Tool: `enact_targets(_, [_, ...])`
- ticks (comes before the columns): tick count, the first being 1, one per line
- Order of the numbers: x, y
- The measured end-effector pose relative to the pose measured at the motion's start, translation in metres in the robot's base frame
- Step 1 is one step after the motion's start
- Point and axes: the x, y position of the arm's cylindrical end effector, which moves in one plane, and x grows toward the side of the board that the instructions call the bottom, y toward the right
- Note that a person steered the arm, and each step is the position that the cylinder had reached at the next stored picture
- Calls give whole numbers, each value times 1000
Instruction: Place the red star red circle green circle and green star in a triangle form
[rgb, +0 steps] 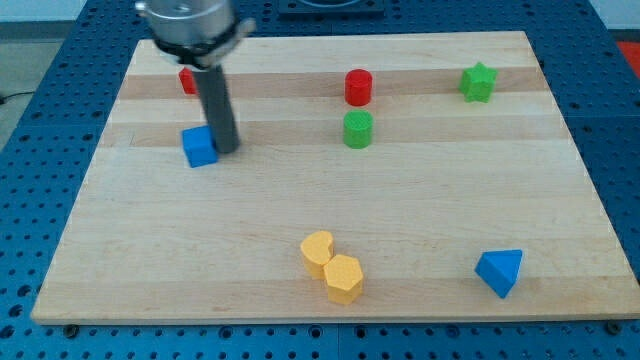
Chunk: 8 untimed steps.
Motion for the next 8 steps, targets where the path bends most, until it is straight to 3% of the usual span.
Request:
enact_targets(1, [-18,-50])
enact_targets(2, [-46,-62])
enact_targets(6, [-104,-39])
enact_targets(7, [-73,-13])
enact_targets(8, [-49,78])
